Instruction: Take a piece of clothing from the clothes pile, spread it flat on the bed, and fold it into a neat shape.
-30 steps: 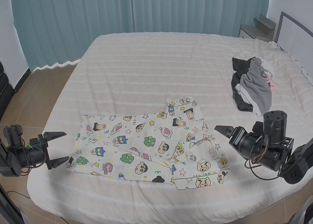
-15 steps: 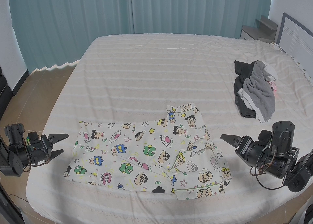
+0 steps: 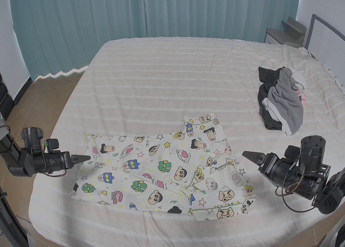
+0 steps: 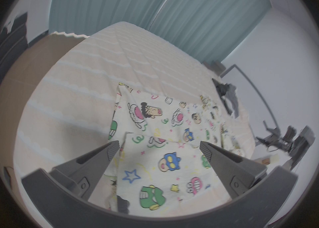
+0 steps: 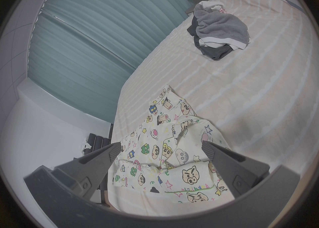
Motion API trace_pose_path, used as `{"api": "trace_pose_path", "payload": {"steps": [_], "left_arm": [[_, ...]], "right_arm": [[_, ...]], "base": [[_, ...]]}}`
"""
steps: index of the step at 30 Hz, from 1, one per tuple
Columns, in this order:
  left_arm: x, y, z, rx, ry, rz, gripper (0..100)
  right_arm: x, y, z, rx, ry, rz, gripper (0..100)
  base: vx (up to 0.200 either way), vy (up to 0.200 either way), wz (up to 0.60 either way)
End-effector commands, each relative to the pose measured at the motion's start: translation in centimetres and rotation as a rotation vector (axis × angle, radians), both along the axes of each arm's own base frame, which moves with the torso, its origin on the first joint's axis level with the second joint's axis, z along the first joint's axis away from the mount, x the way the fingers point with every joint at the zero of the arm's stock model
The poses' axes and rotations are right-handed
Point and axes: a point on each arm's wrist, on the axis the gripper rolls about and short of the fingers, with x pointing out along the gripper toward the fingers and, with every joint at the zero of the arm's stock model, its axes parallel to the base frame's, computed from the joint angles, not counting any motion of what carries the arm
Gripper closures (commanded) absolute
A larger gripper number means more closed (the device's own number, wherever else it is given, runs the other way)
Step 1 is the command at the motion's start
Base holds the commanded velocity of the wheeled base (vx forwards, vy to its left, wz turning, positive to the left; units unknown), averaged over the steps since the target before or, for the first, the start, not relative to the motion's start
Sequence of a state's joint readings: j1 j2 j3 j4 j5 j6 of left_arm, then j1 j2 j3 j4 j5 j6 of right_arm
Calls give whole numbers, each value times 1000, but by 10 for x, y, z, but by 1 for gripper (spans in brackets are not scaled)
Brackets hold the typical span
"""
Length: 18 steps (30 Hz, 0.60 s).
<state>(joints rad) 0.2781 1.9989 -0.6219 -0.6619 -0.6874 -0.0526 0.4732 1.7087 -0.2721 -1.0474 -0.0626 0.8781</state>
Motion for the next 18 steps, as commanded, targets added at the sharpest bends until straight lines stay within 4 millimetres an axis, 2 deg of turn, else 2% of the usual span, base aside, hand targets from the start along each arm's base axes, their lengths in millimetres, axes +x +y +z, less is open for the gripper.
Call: {"api": "trace_pose_path", "payload": {"steps": [1, 18], "left_arm": [[16, -7, -18, 40, 47, -31, 0], [22, -5, -43, 90, 75, -73, 0]], "right_arm": [[-3, 2, -2, -4, 7, 15, 0], [-6, 4, -4, -8, 17, 26, 0]], "base": [[0, 0, 0], [0, 0, 0]]}}
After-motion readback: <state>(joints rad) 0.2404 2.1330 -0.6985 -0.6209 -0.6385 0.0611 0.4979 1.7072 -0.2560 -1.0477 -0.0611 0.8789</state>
